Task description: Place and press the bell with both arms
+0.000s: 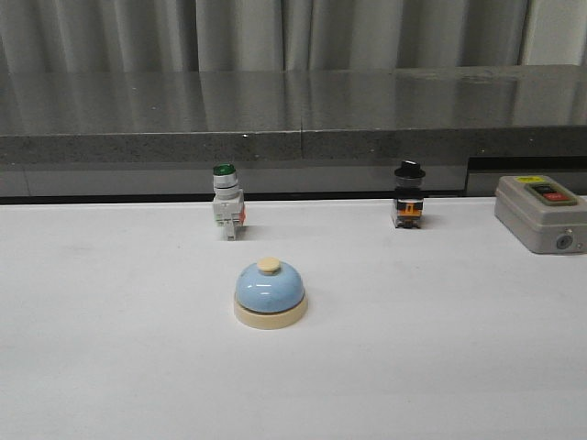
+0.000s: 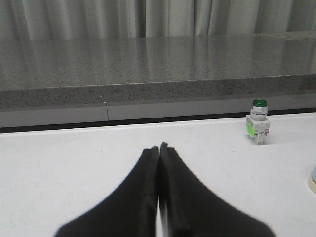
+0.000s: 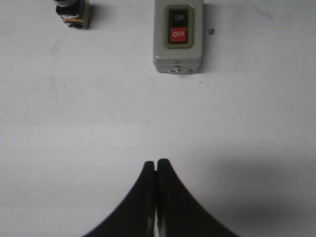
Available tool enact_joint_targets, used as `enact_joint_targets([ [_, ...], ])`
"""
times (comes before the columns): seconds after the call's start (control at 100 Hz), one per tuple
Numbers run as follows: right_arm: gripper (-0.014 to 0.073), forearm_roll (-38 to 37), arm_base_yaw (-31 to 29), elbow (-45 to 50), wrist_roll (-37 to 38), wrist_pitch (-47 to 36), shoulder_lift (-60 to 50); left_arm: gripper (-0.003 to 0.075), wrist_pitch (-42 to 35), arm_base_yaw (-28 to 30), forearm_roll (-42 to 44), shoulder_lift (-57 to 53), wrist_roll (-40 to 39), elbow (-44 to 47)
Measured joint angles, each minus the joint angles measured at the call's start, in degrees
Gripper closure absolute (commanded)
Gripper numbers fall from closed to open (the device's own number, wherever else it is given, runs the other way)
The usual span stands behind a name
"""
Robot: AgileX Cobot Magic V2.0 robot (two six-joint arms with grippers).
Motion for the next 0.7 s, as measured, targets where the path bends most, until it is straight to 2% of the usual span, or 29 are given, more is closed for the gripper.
enact_joint_targets([
  [0.7, 0.0662, -0.81, -1.43, 22.73, 1.82, -8.47, -37.58, 0.0739, 0.0, 0.0, 0.0, 0.0, 0.0, 0.0],
])
